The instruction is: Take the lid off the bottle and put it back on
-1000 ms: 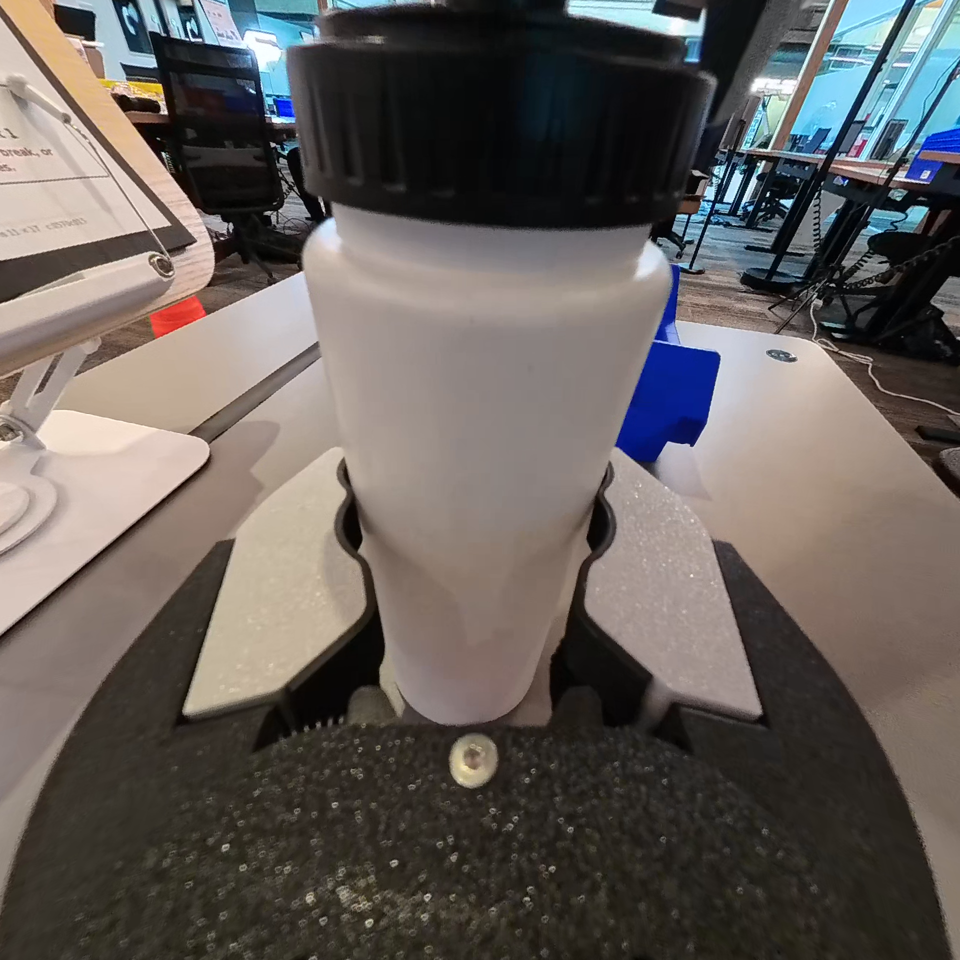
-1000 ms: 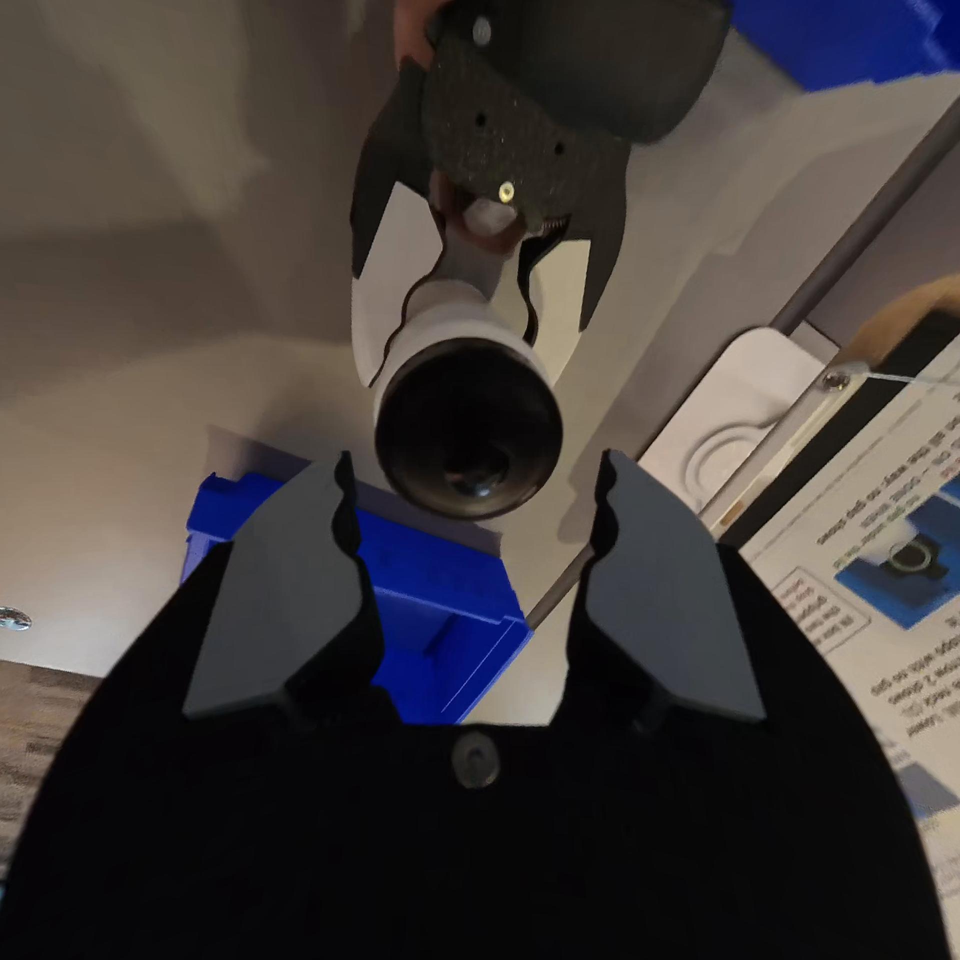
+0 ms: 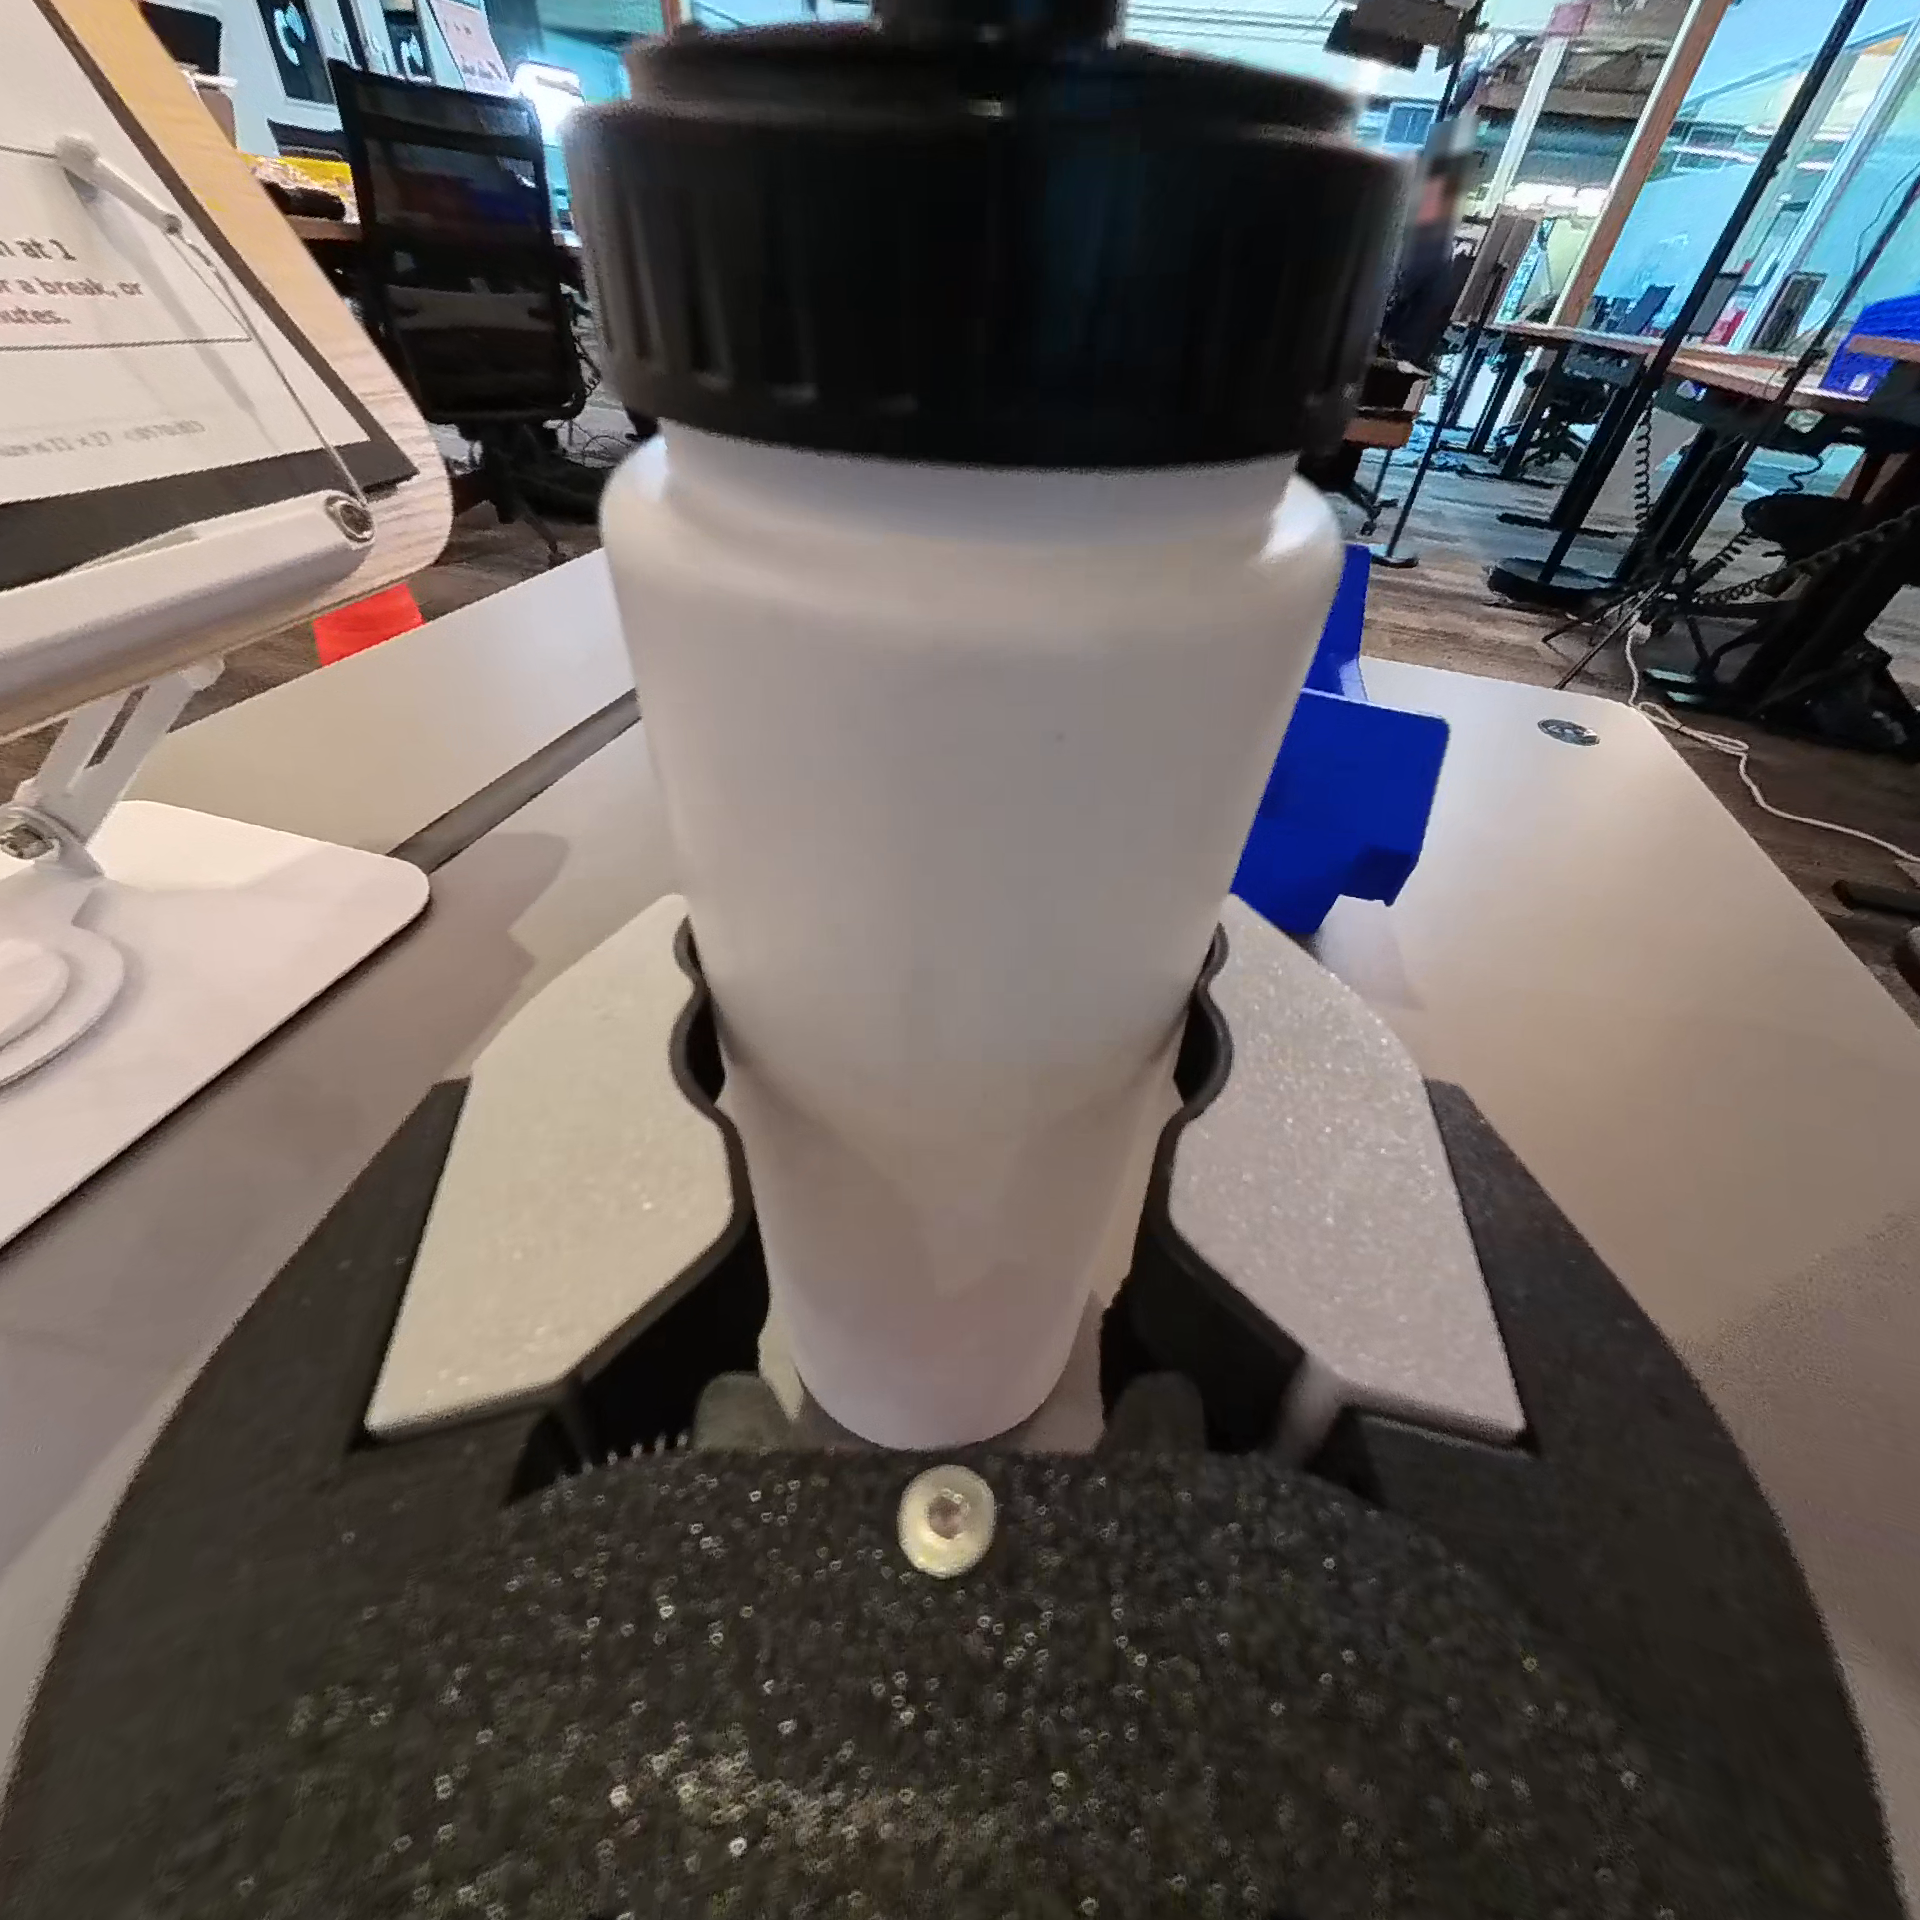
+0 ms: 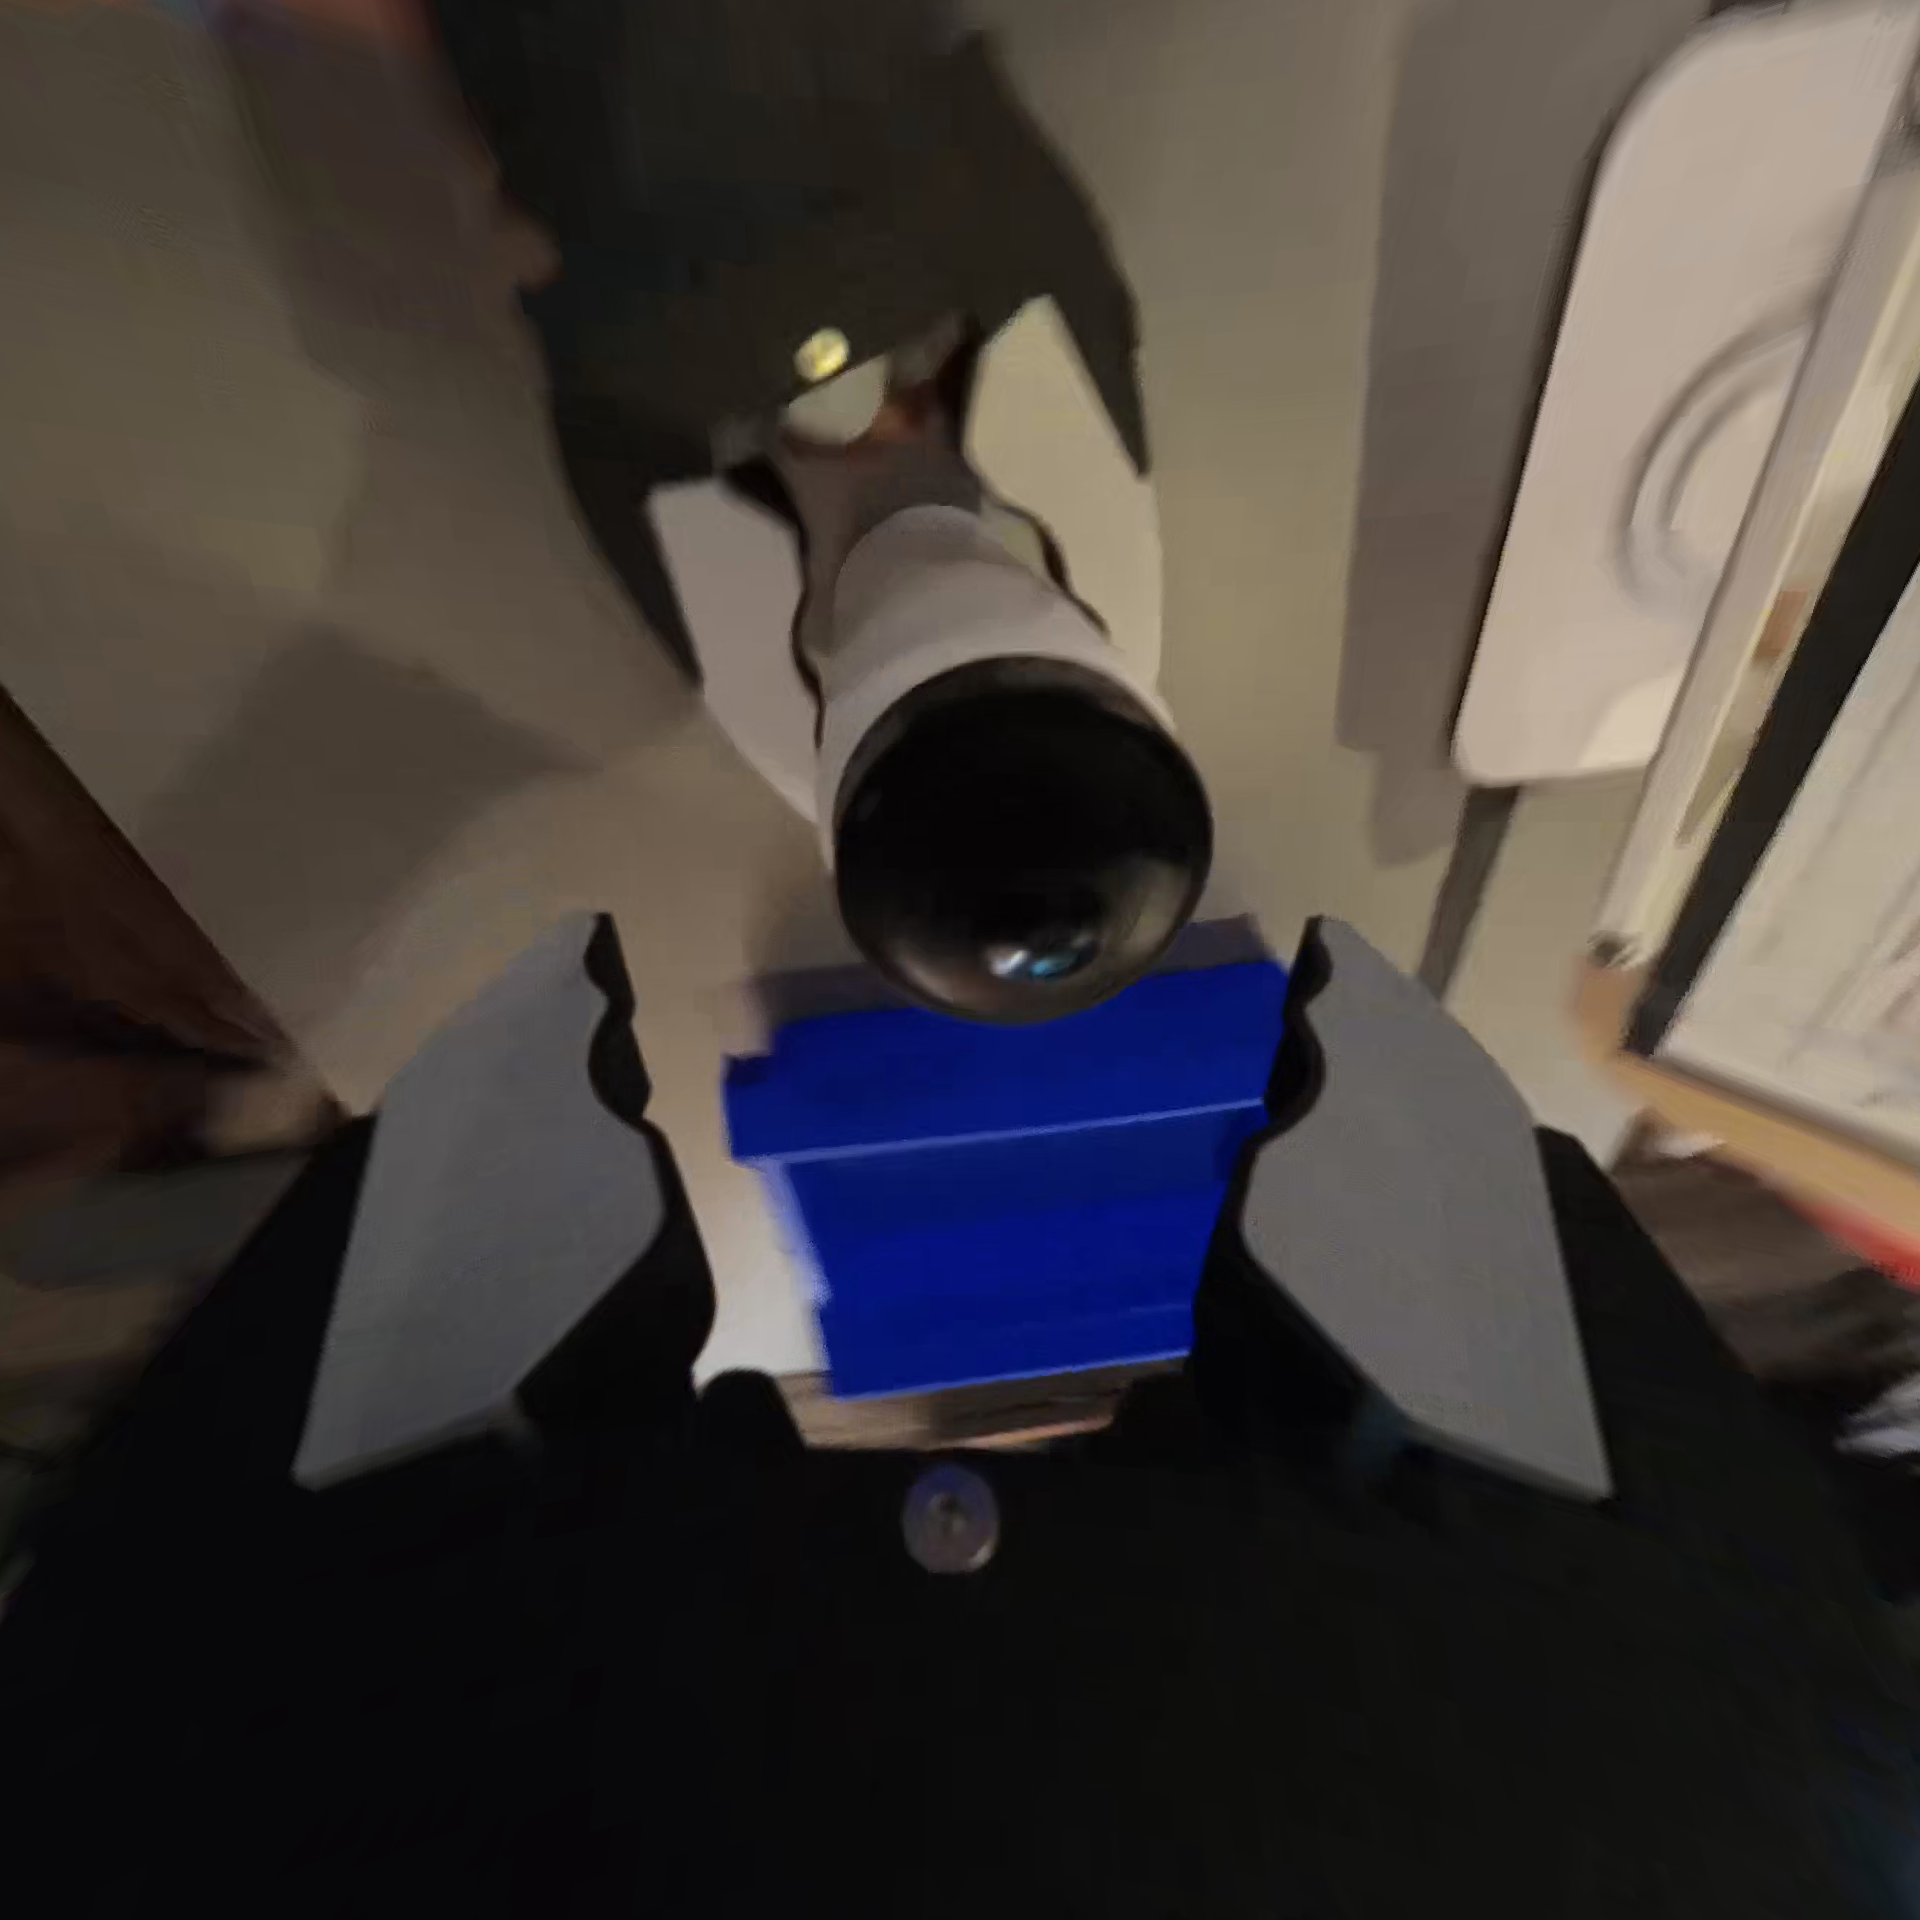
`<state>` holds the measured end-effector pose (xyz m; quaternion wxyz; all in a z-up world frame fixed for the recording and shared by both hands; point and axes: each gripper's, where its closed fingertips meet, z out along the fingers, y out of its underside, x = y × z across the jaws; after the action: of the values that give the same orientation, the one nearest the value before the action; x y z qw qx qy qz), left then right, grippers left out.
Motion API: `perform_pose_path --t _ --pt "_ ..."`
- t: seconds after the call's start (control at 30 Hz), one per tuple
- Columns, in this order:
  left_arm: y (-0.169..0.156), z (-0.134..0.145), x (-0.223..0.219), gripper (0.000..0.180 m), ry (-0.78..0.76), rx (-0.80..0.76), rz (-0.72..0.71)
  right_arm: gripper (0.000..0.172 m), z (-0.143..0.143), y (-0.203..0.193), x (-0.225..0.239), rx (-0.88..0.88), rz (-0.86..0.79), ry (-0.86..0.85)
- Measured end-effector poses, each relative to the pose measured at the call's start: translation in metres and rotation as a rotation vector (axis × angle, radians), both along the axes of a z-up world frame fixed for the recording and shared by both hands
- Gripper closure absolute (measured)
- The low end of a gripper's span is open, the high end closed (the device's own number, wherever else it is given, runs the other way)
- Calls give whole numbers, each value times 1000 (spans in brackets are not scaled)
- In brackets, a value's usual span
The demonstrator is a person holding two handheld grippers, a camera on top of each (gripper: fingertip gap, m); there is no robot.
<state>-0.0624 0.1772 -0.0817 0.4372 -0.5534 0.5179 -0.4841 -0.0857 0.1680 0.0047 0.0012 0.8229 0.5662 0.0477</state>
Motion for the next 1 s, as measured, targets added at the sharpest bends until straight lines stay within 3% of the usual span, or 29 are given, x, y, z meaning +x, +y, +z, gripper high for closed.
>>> perform_pose_path --t 0.1,0.17,0.4,0.47,0.7,1.0 --pt "-1 0 0 94 -1 1 -4 65 6 2 15 84 379 -67" --pt "-1 0 0 94 0 3 -7 69 2 11 20 141 527 -65" --pt "-3 -1 0 94 3 3 -20 85 -11 20 2 117 739 68" --pt "-2 -1 0 94 5 1 -17 99 -12 17 2 68 777 80" --pt "-1 -1 0 94 8 -1 -7 100 -12 18 3 25 665 41" --pt "-5 -2 2 94 33 38 10 101 -10 2 12 -7 30 -260"
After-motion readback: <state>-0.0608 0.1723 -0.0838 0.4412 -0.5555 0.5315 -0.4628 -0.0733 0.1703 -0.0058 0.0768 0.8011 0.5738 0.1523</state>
